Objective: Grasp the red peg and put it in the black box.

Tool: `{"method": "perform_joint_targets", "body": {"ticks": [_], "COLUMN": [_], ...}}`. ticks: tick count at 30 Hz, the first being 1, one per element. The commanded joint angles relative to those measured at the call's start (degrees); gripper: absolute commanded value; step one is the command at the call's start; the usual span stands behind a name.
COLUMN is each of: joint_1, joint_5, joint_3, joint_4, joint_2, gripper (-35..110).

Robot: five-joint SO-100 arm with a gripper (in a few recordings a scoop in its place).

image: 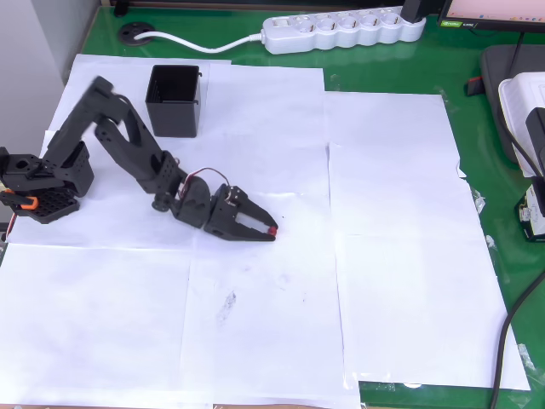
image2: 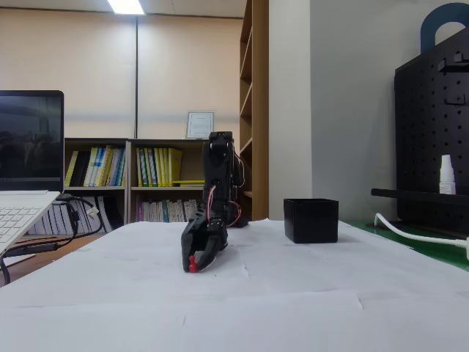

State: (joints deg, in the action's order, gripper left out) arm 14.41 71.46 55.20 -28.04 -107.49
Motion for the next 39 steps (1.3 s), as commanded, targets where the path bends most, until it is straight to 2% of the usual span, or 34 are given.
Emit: {"method": "perform_joint_targets", "body": {"ticks": [1, 3, 5, 11, 16, 20, 26, 32, 39], "joint_1": [0.7, -0.3, -2.0, -9.0, -16.4, -24.5, -39.6, -51.9, -58.3], "joint_5": [-4.6, -6.8, -7.5, -13.2, -17.8, -25.0, -36.0, -46.2, -53.5], "joint_3": [2.5, 6.3, 8.7, 12.3, 22.3, 27.5, 30.1, 34.4, 38.5], "joint_4": [22.2, 40.3, 52.8, 79.4, 103.5, 116.4, 121.0, 117.0, 108.3], "joint_2": [22.9, 29.7, 35.0, 51.2, 55.5, 56.4, 50.8, 40.8, 30.7], "gripper": [0, 0, 0, 0, 0, 0, 0, 0, 0]}}
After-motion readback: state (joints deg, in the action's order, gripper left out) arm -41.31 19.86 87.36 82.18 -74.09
